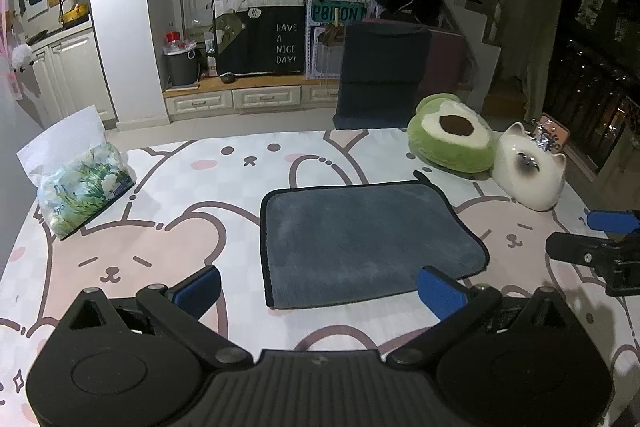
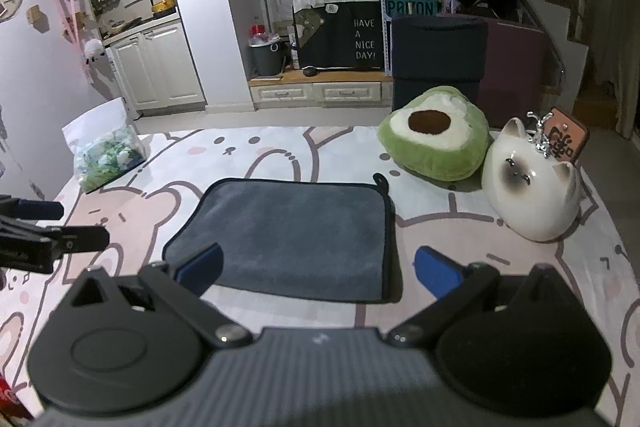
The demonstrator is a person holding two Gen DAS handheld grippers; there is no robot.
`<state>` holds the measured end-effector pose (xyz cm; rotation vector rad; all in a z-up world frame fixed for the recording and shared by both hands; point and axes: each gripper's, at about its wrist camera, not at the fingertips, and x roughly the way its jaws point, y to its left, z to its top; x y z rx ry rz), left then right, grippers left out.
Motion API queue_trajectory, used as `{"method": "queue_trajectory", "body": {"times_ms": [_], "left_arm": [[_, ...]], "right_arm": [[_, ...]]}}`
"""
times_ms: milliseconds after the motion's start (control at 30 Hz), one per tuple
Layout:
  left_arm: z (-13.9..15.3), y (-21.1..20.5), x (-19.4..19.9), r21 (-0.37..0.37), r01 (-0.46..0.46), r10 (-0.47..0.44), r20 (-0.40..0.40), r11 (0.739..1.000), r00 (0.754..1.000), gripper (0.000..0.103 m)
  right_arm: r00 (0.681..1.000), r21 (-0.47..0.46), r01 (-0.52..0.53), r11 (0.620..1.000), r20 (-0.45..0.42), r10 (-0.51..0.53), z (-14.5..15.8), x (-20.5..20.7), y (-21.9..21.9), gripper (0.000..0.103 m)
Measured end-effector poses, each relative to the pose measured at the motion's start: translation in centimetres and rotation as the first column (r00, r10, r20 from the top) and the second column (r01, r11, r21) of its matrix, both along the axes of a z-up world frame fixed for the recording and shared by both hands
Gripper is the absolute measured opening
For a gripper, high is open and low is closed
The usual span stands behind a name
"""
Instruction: Fold towel
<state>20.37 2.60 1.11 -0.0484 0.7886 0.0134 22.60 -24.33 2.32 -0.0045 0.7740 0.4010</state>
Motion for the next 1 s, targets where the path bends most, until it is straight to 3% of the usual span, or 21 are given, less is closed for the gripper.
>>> {"method": "queue_trajectory", "body": {"times_ms": [567, 1000], "left_arm": [[2.0, -1.5, -5.5, 0.008, 0.022, -0.023, 0.046, 1.000, 0.999, 0.103], [1.9, -1.7, -9.0, 0.004, 0.035, -0.035, 0.063, 0.999, 0.997, 0.103]], "right_arm": [[1.000, 0.001, -0.016, 1.000, 0.017, 0.016, 1.6, -4.9, -0.4, 0.103], [0.999, 0.013, -0.022, 1.000, 0.030, 0.022, 1.8, -8.0, -1.9, 0.103]]}}
